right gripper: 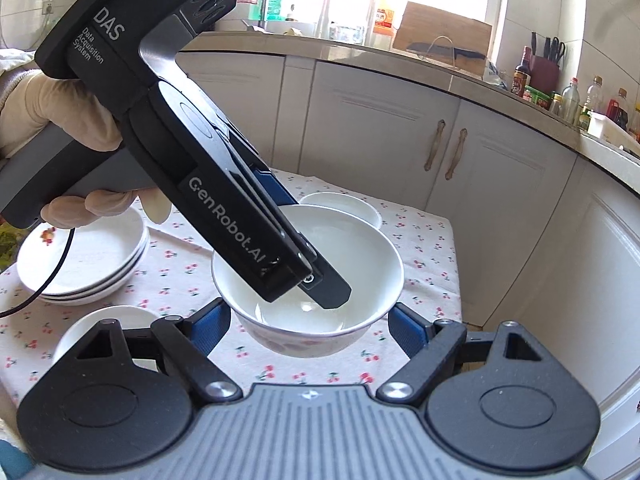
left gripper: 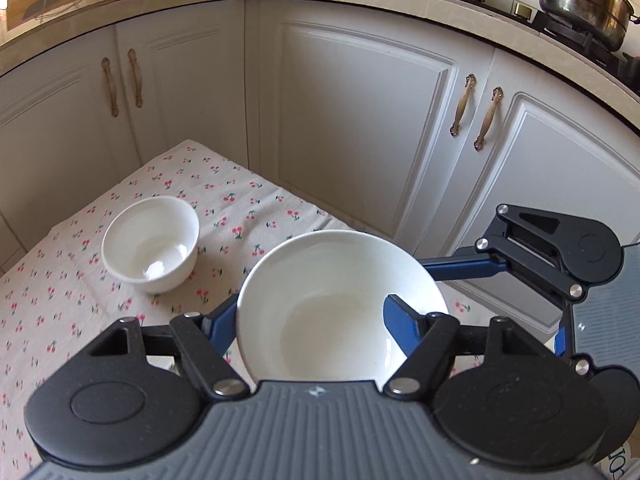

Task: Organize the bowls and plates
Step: 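Lift the white bowl with the left gripper and carry it toward the placed bowl, then lower the held bowl into the white bowl beside the plates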

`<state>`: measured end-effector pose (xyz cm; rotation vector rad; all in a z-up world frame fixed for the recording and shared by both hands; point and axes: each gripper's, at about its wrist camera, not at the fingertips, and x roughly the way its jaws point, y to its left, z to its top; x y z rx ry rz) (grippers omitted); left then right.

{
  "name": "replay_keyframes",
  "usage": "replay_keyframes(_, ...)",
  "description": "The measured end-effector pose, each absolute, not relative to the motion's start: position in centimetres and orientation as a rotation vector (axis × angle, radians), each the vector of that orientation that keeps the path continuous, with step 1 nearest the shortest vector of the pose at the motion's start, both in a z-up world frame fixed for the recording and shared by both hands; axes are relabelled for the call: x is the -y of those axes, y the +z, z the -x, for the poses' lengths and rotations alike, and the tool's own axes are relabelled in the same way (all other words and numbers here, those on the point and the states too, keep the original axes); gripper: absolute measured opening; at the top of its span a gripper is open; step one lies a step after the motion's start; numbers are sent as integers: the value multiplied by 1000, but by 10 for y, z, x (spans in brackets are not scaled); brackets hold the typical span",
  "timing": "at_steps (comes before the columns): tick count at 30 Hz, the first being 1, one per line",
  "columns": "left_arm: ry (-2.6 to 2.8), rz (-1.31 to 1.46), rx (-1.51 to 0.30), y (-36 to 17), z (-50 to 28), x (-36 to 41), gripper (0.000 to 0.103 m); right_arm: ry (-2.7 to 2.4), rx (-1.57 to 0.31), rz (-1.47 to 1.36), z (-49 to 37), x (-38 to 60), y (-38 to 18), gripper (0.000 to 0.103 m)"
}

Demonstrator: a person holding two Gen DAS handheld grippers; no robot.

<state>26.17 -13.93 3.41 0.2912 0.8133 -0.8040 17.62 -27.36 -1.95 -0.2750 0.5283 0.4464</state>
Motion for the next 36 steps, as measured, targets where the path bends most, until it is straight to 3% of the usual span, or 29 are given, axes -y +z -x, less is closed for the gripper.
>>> replay_keyframes(17, -705, -209, -837, 25, -186, 80, 75, 566, -547, 286, -109, 227, -28, 89)
replay_keyframes(36, -678, -182, -898, -8, -180, 66, 75, 618, -642, 260, -108, 210, -59, 89)
